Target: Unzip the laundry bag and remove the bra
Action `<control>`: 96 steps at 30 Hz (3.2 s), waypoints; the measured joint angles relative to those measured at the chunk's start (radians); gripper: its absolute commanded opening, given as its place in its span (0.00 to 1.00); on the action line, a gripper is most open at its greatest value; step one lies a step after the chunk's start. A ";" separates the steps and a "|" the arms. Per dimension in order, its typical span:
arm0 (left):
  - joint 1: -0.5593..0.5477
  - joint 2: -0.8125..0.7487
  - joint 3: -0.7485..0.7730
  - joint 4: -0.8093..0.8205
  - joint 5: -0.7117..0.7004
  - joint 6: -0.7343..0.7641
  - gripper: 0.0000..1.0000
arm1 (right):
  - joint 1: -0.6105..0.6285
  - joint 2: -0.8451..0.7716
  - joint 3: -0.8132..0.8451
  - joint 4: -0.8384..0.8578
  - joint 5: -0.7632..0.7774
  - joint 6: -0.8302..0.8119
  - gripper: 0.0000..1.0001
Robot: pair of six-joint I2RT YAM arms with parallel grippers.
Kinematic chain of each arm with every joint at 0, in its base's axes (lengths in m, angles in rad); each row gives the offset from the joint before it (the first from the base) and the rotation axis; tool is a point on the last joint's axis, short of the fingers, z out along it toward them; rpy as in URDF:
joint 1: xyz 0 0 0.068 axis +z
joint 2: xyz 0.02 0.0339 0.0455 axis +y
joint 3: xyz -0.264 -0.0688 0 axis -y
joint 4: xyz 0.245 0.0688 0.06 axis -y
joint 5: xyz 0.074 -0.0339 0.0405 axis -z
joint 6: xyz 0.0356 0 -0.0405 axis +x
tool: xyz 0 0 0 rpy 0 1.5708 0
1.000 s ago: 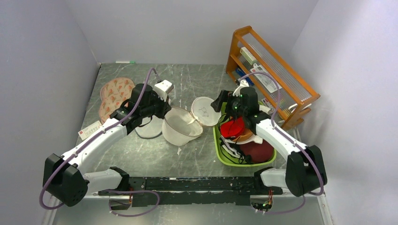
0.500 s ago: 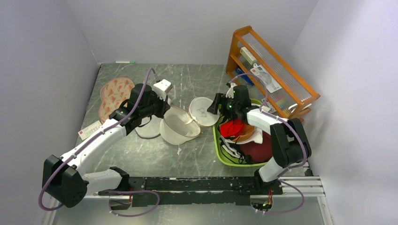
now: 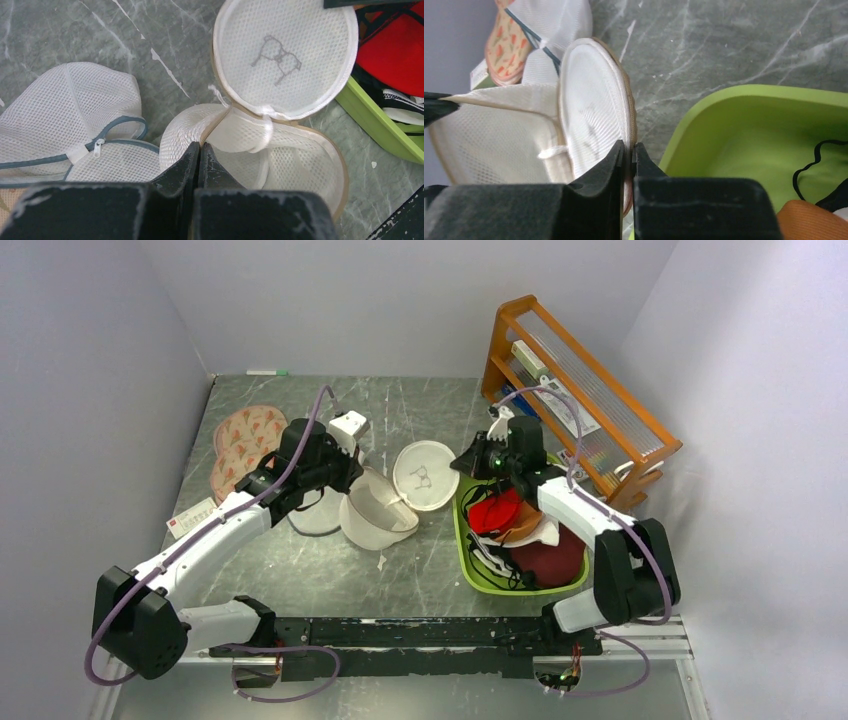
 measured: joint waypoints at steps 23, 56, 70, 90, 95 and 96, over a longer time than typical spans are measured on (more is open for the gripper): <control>0.000 -0.099 0.001 0.016 0.003 0.002 0.73 | 0.238 -0.198 0.340 -0.325 0.270 -0.252 0.00; 0.000 -0.469 -0.153 0.175 -0.328 -0.027 0.75 | 0.666 0.378 0.264 -0.059 0.347 -0.071 0.74; 0.000 -0.336 -0.132 0.176 -0.294 -0.031 0.90 | 0.400 -0.010 0.018 -0.041 0.381 -0.106 1.00; 0.030 -0.270 -0.116 0.144 -0.313 -0.052 0.97 | 0.134 -1.038 0.110 -0.299 0.750 -0.323 1.00; 0.039 -0.384 -0.102 0.166 -0.282 -0.034 1.00 | 0.134 -1.230 0.134 -0.272 0.773 -0.392 1.00; 0.039 -0.404 -0.081 0.166 -0.265 -0.028 1.00 | 0.133 -1.250 0.142 -0.269 0.774 -0.401 1.00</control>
